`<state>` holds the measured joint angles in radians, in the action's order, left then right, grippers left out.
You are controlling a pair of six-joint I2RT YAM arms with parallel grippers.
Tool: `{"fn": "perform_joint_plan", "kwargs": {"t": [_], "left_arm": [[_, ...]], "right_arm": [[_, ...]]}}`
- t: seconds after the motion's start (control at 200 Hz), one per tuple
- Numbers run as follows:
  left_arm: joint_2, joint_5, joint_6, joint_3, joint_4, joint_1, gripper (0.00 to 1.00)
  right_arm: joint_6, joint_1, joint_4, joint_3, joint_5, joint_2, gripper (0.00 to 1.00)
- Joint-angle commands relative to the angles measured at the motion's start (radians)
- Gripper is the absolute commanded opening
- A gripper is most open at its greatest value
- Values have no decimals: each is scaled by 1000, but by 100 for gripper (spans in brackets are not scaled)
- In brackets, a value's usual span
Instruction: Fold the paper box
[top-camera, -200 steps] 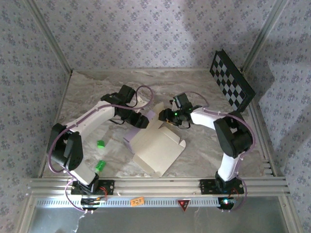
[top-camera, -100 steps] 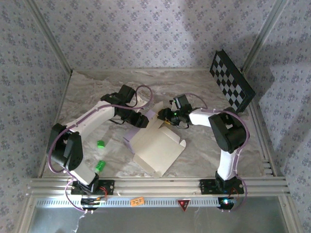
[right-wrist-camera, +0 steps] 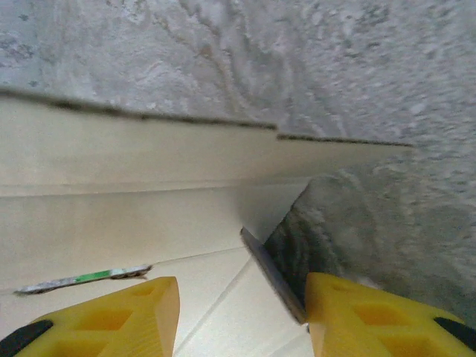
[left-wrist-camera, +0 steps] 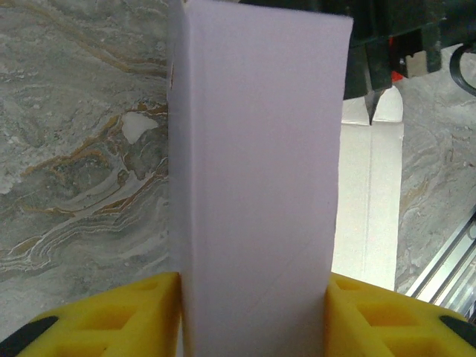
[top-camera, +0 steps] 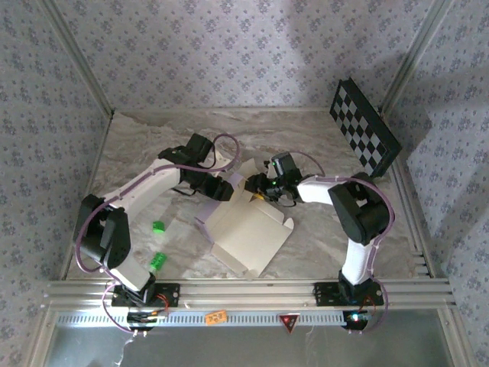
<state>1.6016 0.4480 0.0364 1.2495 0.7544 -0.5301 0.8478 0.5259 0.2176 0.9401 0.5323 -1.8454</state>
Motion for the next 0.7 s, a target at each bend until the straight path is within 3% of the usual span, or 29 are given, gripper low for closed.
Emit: {"fn": "perform_joint_plan", "kwargs": {"t": [0.0, 0.295, 0.695], "left_arm": [[-10, 0, 17, -1, -3, 0, 48], [-16, -9, 29, -6, -5, -2, 48], [-11, -13, 42, -7, -9, -4, 48]], "right_arm": [[43, 15, 79, -22, 42, 23, 50], [117, 29, 221, -84, 72, 25, 55], [109, 36, 278, -109, 93, 35, 58]]}}
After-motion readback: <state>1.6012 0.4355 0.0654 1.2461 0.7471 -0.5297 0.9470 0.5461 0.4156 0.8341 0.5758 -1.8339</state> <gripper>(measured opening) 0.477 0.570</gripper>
